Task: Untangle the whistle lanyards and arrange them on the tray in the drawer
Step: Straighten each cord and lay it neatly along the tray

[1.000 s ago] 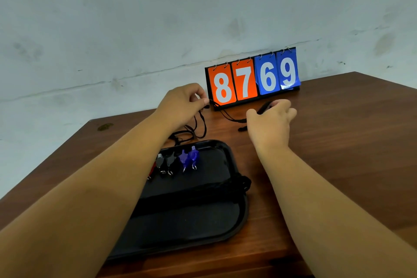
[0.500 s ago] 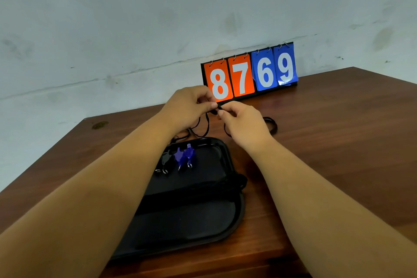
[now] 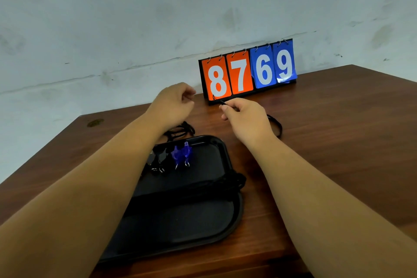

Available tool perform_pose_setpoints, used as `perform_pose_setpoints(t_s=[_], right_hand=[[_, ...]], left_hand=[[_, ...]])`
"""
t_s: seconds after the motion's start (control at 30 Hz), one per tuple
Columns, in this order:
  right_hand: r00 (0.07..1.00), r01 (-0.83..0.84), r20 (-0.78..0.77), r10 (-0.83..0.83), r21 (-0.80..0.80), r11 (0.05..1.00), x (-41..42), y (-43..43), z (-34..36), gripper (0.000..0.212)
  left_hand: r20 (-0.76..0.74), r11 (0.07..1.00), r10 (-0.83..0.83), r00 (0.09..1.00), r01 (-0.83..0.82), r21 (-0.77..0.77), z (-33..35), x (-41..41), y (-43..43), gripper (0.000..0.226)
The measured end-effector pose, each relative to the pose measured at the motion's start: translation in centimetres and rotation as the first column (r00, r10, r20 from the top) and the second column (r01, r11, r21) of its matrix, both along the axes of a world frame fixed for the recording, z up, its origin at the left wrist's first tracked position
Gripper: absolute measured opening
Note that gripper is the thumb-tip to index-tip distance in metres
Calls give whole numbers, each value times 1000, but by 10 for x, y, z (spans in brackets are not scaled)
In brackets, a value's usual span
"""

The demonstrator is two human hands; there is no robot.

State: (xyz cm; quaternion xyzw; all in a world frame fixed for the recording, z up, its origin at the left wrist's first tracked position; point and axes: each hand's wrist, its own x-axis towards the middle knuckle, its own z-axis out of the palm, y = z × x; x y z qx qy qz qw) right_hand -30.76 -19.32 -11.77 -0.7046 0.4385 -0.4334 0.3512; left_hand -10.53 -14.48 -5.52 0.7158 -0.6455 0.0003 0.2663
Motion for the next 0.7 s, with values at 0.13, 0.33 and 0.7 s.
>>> perform_pose_setpoints(t_s=[0.13, 0.33, 0.7], right_hand=[[1000, -26, 2, 27, -34, 999, -1, 4, 1, 20], [999, -31, -8, 31, -60, 998, -2, 7, 0, 21], [990, -131, -67, 127, -66, 989, -4, 23, 5, 23]], left_hand=[[-161, 971, -229, 960, 237, 33, 6, -23, 4, 46], [-160, 984, -178, 971, 174, -36, 3, -37, -1, 17], [-175, 985, -163, 971, 169, 19, 3, -33, 11, 8]])
